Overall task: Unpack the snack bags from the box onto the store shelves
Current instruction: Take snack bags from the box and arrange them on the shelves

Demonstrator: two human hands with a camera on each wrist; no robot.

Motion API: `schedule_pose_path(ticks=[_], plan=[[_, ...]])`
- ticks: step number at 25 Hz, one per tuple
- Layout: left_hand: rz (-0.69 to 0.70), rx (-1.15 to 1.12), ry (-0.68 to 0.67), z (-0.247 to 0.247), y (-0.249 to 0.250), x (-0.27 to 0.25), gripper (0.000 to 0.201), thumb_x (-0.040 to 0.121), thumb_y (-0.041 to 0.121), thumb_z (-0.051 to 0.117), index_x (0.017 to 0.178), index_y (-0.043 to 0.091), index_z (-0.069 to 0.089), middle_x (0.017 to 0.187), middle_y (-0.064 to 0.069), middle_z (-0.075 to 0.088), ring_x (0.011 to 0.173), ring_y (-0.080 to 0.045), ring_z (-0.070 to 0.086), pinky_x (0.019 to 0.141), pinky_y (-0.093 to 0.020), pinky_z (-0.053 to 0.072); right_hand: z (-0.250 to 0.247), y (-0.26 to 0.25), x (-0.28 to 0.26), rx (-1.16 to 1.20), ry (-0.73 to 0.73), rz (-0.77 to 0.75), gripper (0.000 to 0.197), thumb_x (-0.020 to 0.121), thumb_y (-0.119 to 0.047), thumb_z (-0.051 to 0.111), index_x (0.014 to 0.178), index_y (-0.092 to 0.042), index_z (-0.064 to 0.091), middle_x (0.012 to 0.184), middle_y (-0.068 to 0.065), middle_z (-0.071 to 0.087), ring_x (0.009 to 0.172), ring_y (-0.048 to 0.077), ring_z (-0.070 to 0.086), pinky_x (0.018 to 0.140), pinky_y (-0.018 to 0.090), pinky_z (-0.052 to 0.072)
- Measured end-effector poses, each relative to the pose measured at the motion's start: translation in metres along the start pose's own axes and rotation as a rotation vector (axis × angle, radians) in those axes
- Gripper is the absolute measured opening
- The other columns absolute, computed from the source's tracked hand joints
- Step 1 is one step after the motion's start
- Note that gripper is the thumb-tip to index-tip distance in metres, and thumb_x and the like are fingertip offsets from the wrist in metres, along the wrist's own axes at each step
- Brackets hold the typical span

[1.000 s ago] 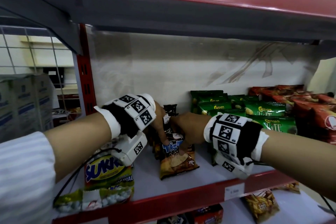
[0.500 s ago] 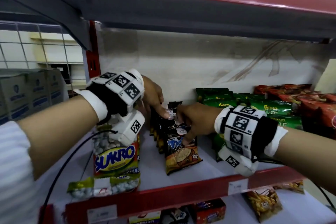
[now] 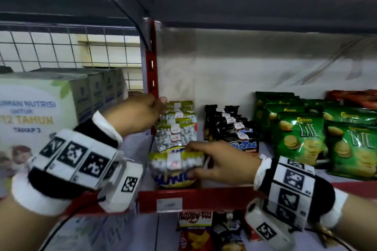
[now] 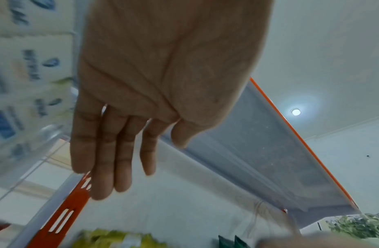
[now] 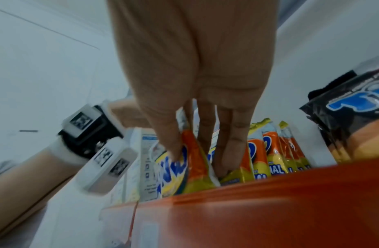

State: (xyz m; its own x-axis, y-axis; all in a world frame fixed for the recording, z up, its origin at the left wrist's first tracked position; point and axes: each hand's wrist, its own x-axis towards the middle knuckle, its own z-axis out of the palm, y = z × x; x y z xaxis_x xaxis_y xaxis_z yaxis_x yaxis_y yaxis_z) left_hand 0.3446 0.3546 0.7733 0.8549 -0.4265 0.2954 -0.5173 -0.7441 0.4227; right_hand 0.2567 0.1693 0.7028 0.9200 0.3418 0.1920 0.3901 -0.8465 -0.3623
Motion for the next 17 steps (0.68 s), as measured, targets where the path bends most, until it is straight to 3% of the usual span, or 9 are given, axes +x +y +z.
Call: schedule_pose_path(ticks=[2,3,5,7,9,10,12,17], plan=[[-0.003,-0.088,0.087,0.01,-0.019,-0.017,0.043,0.093,0.052,0.034,0.087,0.013,0.052,0.08,-0.009,0.061,0.075,-0.026,0.058,0.06,-0.029,0.041,0.006,0.004,0.012,0.099,0.131,0.115,0.055,0.083,-0.031,0.071,0.13,-0.016,0.048,0.126,0.003,0.062,0.111,0.016,0.059,0.096,0.024,0.045],[0.026,-0.143,0.099,0.018,-0.026,-0.025,0.038,0.091,0.054,0.037,0.089,0.018,0.048,0.083,-0.006,0.06,0.073,-0.021,0.058,0.059,-0.027,0.041,0.007,0.008,0.017,0.164,0.178,0.171,0.054,0.081,-0.027,0.074,0.126,-0.015,0.049,0.119,0.006,0.064,0.103,0.017,0.061,0.092,0.031,0.049],[0.123,-0.215,0.075,0.04,-0.033,-0.036,0.032,0.089,0.053,0.045,0.11,0.029,0.044,0.114,-0.003,0.054,0.098,-0.017,0.056,0.082,-0.03,0.047,0.007,0.012,0.022,0.155,0.225,0.271,0.055,0.073,-0.029,0.08,0.116,-0.018,0.046,0.099,0.003,0.066,0.083,0.014,0.06,0.073,0.028,0.051],[0.213,-0.171,-0.001,0.063,-0.037,-0.041,0.043,0.09,0.047,0.051,0.129,0.04,0.036,0.144,0.001,0.031,0.133,-0.018,0.033,0.108,-0.032,0.032,0.011,0.013,0.023,0.093,0.213,0.341,0.06,0.069,-0.035,0.082,0.112,-0.022,0.042,0.083,-0.006,0.056,0.071,0.006,0.053,0.057,0.018,0.04],[0.243,-0.078,-0.061,0.082,-0.038,-0.043,0.051,0.091,0.043,0.054,0.137,0.043,0.031,0.157,0.009,0.007,0.145,-0.013,0.009,0.116,-0.036,0.021,0.014,0.014,0.022,0.103,0.219,0.375,0.063,0.07,-0.04,0.081,0.116,-0.023,0.041,0.08,-0.013,0.049,0.068,-0.003,0.047,0.053,0.014,0.033],[0.243,-0.039,-0.076,0.088,-0.037,-0.043,0.053,0.092,0.042,0.053,0.139,0.043,0.03,0.159,0.011,0.001,0.147,-0.012,0.004,0.117,-0.038,0.02,0.014,0.015,0.02,0.117,0.236,0.384,0.061,0.072,-0.042,0.078,0.117,-0.023,0.041,0.079,-0.014,0.047,0.068,-0.005,0.046,0.052,0.014,0.032],[0.239,-0.01,-0.065,0.095,-0.038,-0.044,0.053,0.093,0.042,0.052,0.141,0.043,0.03,0.16,0.01,-0.003,0.148,-0.011,0.001,0.118,-0.038,0.018,0.007,0.02,0.009,0.124,0.332,0.402,0.049,0.08,-0.04,0.071,0.117,-0.022,0.044,0.08,-0.011,0.049,0.07,0.004,0.051,0.055,0.018,0.035],[0.241,-0.051,0.074,0.094,-0.019,-0.052,0.051,0.09,0.041,0.057,0.138,0.034,0.042,0.16,0.008,0.0,0.148,-0.012,0.005,0.117,-0.034,0.022,-0.022,0.058,-0.055,0.137,0.547,0.47,0.025,0.089,-0.018,0.062,0.112,-0.014,0.053,0.099,0.006,0.055,0.082,0.021,0.056,0.07,0.022,0.039]])
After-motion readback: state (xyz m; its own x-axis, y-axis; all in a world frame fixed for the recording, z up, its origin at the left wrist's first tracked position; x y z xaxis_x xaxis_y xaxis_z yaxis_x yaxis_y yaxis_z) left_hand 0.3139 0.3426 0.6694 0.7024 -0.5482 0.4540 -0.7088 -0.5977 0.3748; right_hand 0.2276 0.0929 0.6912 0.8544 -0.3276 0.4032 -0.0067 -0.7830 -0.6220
